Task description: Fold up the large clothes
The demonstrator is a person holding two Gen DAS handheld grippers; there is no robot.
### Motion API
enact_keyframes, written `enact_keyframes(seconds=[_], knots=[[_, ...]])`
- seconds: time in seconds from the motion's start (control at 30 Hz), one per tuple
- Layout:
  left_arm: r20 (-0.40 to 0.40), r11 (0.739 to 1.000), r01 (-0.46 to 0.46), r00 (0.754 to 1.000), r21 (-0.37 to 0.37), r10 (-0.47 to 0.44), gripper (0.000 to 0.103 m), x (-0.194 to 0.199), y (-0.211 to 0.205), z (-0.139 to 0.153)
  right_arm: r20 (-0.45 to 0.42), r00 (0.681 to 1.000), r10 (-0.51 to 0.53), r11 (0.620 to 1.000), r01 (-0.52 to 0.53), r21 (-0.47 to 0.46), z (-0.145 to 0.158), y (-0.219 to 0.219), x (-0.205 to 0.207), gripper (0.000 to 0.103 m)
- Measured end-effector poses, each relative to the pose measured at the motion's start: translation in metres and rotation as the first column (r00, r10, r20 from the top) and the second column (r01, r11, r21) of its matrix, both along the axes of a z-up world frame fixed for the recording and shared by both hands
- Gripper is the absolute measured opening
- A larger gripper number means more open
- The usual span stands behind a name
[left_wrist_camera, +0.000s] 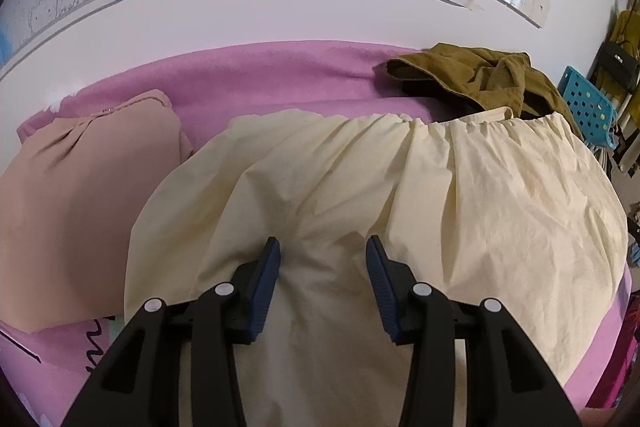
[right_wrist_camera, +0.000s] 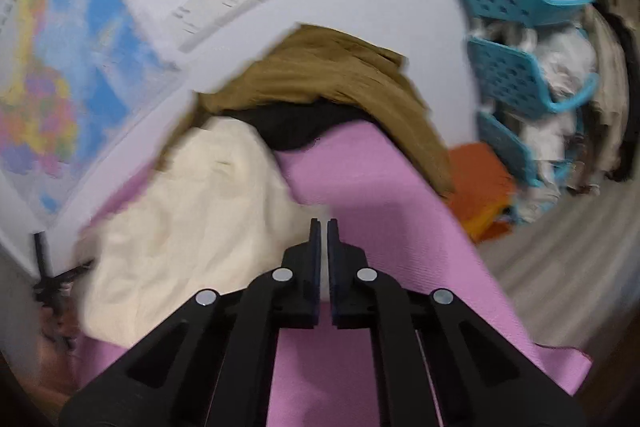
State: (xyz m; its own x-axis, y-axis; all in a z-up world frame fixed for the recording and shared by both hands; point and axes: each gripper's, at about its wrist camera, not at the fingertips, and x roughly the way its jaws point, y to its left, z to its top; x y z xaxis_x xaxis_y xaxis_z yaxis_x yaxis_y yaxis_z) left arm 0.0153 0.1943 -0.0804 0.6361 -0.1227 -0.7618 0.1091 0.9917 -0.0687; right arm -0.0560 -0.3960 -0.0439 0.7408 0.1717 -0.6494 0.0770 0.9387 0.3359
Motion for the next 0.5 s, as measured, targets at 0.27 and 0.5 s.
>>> enact_keyframes(seconds=[0.27, 0.5], knots=[[0.077, 0.999, 0.039, 0.996, 0.036, -0.042, 0.047, -0.032, -0.012, 0.021, 0.113, 0.981, 0.157, 0.986, -0.15, -0.073, 0.031, 0.055, -0.014, 0.028], [0.041, 0.996, 0.031, 0.999, 0.082, -0.035, 0.048, -0.043, -0.024, 0.007, -0.021, 0.962, 0.271, 0.959, -0.272, -0.074, -0.005, 0.1, 0.011, 0.029]])
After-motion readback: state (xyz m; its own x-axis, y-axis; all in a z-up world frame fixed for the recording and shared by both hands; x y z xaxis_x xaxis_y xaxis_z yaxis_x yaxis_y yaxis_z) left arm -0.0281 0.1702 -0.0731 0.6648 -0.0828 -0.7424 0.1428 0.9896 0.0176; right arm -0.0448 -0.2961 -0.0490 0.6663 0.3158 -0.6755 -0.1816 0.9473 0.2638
